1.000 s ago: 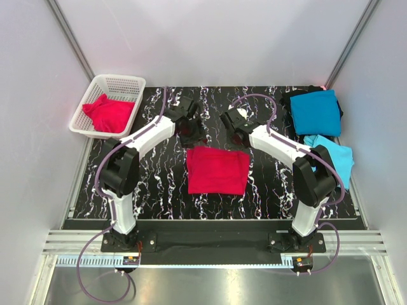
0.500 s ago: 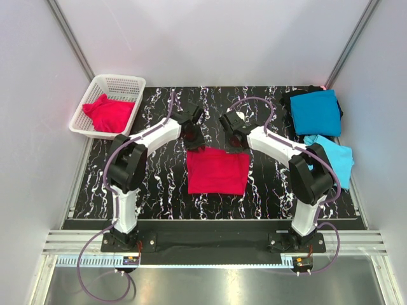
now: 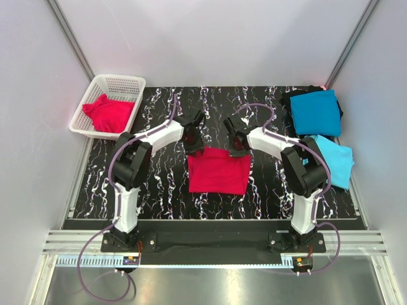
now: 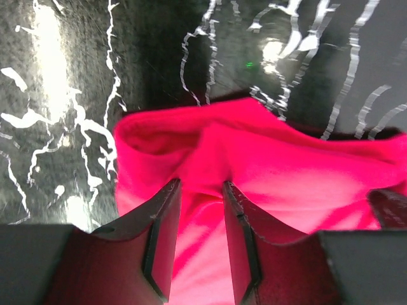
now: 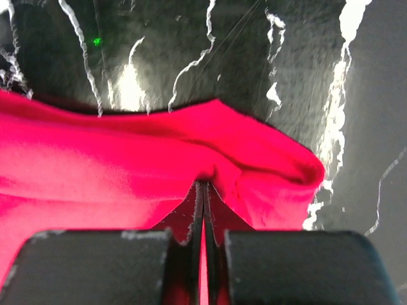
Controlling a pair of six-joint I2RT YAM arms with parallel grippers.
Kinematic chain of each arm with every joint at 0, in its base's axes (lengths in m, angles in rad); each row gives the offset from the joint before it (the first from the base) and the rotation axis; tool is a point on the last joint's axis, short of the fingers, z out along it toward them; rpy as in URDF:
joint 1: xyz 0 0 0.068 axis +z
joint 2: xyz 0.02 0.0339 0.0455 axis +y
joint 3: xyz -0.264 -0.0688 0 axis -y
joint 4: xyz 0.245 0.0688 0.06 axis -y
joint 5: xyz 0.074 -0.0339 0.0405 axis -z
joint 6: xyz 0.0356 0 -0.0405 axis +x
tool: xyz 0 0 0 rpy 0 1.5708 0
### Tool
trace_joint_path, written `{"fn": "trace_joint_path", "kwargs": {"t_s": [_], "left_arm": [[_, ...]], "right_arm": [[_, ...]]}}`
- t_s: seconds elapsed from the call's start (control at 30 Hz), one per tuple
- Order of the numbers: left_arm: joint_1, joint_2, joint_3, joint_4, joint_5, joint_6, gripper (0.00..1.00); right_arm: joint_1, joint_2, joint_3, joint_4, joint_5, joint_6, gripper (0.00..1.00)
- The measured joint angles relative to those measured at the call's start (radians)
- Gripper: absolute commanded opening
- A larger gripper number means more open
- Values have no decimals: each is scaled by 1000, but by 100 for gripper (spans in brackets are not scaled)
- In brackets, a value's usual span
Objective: Fold and stack the t-shirts
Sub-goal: Fold the tshirt
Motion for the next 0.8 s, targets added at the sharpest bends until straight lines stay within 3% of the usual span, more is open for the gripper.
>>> {"fn": "trace_joint_path", "kwargs": {"t_s": [0.2,0.8], "left_arm": [[0,55,38,-10,-8,0,39],[-5,97,101,-18,-37,9,39]], "right_arm": [[-40,21,8,32,-42,2,20],[-78,86,205,-5,-29,-72,20]]}}
